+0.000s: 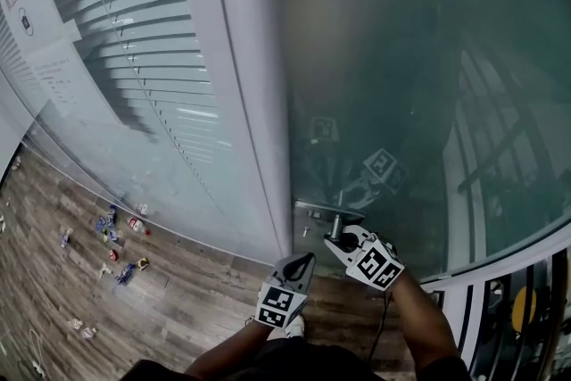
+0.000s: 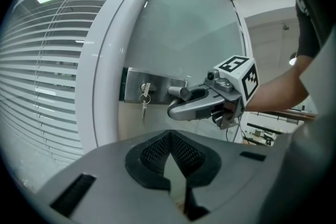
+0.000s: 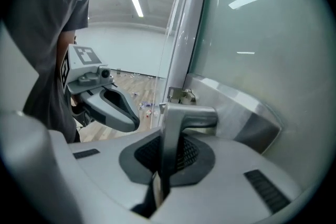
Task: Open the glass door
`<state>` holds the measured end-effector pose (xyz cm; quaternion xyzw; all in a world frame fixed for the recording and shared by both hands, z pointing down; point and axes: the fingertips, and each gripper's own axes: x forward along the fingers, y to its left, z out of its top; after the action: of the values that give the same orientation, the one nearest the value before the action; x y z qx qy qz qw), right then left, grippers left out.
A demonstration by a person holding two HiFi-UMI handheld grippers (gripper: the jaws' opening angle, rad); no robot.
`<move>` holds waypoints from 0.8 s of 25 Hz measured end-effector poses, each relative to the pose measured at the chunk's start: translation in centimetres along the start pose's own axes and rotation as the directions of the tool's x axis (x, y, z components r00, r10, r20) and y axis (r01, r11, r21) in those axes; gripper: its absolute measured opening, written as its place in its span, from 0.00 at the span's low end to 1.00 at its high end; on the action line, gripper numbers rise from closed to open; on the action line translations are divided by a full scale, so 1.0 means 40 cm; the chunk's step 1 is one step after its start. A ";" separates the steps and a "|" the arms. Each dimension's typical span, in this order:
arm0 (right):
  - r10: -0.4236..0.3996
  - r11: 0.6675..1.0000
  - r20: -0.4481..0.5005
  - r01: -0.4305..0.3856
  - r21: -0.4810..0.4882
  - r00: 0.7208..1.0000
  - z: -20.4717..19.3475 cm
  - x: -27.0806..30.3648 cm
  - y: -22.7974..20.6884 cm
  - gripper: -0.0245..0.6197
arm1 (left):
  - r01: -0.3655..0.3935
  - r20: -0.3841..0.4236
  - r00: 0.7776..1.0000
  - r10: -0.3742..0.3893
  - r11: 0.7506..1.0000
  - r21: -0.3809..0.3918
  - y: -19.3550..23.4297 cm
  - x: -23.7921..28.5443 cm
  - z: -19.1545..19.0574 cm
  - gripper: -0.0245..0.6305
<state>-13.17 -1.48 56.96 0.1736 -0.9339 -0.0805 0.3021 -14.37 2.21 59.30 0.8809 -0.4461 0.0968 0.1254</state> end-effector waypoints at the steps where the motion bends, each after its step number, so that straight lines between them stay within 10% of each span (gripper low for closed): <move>1: 0.009 1.000 0.013 -0.009 0.008 1.000 -0.004 0.002 0.001 0.06 | -0.001 -0.001 1.000 0.001 1.000 0.001 0.001 0.002 -0.001 0.03; 20: -0.015 0.997 0.000 0.015 0.075 1.000 -0.019 0.045 -0.121 0.06 | 0.038 -0.002 0.999 -0.038 0.999 0.027 0.011 0.061 0.022 0.03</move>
<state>-12.74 -6.66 57.31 0.1919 -0.9350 -0.0477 0.2946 -13.28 -0.17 59.22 0.8908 -0.4277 0.1009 0.1156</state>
